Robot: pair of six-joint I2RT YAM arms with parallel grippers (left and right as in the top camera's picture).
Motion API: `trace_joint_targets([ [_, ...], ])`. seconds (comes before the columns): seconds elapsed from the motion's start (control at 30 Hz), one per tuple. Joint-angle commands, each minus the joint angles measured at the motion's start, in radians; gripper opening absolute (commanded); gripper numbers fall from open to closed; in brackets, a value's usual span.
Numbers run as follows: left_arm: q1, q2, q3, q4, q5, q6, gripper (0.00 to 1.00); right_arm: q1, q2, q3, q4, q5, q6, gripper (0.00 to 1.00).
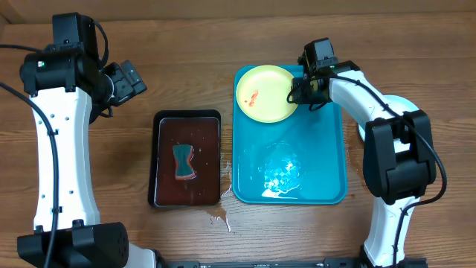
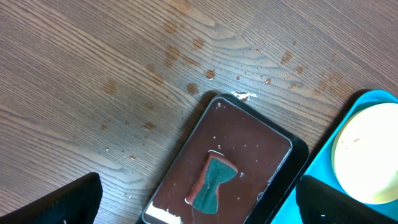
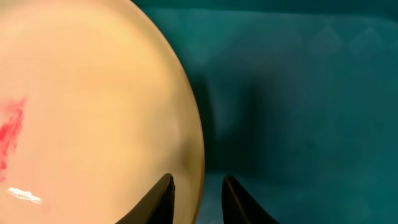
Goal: Clean dirty plates on tray and stack at the side
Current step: 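Grasp the remaining yellow plate rim with the right gripper and slide it down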
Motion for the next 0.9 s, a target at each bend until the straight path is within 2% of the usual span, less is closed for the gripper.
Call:
trace_joint_targets([
  [0.0,-0.001,-0.011,0.018,0.0,-0.01,0.008,1.0,-0.004,0.015,-0.005,0.002,-0.01,0.03,0.27],
  [0.03,-0.001,-0.011,0.018,0.0,-0.01,0.008,1.0,-0.004,0.019,-0.01,0.005,-0.011,0.03,0.27],
  [0.1,-0.001,-0.011,0.018,0.0,-0.01,0.008,1.0,-0.003,0.024,-0.025,0.016,-0.01,0.045,0.19],
  [0.17,-0.001,-0.011,0.018,0.001,-0.01,0.008,1.0,-0.004,0.026,-0.038,0.02,-0.013,0.056,0.04],
  [0.43,-0.001,-0.011,0.018,0.0,-0.009,0.008,1.0,-0.019,-0.052,0.002,-0.093,-0.011,0.101,0.04],
  [0.7,-0.001,-0.011,0.018,0.0,-0.01,0.008,1.0,-0.035,-0.349,0.007,-0.27,-0.002,0.116,0.04],
  [0.87,-0.001,-0.011,0.018,0.001,-0.01,0.008,1.0,-0.035,-0.433,0.005,-0.457,-0.002,0.147,0.04],
])
